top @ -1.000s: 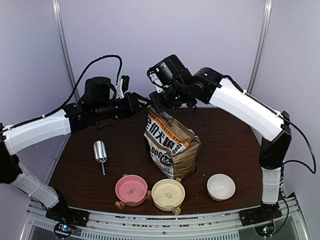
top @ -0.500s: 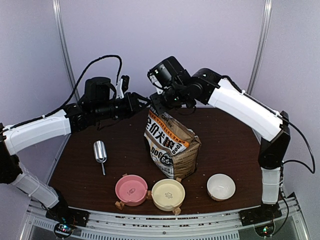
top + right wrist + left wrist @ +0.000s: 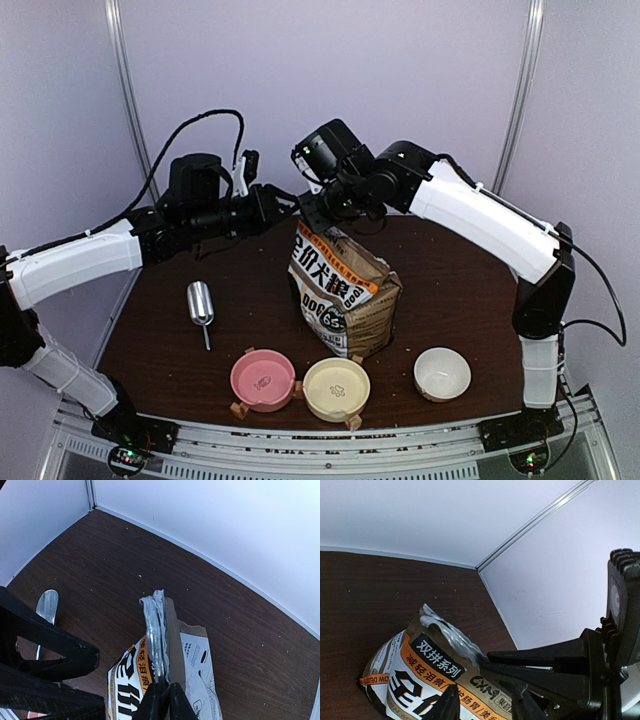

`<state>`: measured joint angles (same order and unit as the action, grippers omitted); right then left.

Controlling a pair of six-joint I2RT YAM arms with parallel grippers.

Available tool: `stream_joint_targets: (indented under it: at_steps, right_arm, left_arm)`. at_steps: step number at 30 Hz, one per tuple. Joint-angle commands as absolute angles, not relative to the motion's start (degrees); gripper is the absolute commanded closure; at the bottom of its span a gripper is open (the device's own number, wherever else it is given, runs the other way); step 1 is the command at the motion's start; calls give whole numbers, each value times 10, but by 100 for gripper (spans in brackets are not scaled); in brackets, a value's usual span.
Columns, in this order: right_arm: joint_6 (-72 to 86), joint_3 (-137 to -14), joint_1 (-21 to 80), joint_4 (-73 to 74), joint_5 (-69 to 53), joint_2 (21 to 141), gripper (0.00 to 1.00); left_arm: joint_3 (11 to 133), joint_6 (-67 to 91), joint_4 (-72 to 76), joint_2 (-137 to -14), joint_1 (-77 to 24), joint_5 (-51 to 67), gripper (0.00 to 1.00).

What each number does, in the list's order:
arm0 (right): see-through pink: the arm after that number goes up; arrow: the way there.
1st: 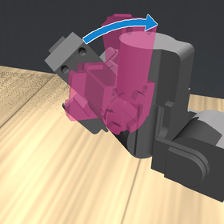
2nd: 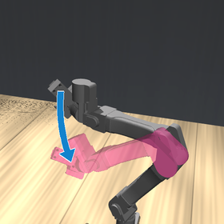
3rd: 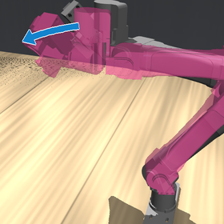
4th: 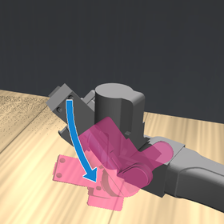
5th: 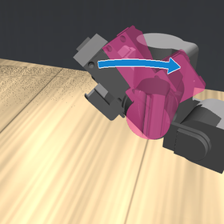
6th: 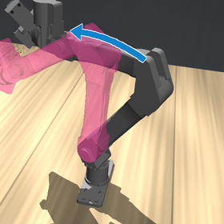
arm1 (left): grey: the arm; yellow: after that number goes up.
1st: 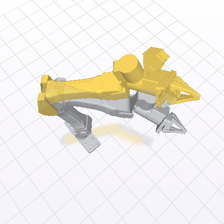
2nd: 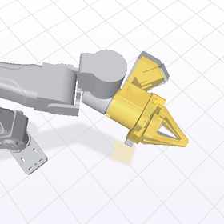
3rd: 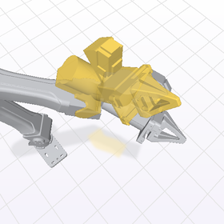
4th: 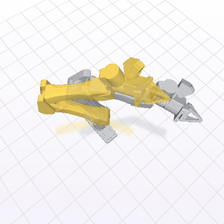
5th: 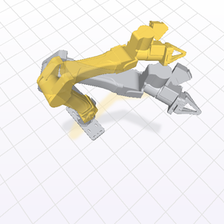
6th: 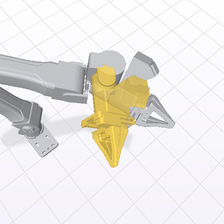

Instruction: Serve the pet food

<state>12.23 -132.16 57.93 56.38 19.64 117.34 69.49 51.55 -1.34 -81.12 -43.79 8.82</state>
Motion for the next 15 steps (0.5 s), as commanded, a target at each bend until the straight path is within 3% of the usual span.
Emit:
stream_joint_targets:
  at_steps: [1,9,15]
  right_arm:
    - [126,-1335,575,591,227,1179,92]
    - [129,-1332,564,592,199,1182,100]
    - [138,-1318,548,575,137,1174,100]
  left_arm:
    - [697,518,18,-826,-430,101,61]
    - [712,520,22,-846,-428,112,61]
    - [714,524,31,-856,-422,121,61]
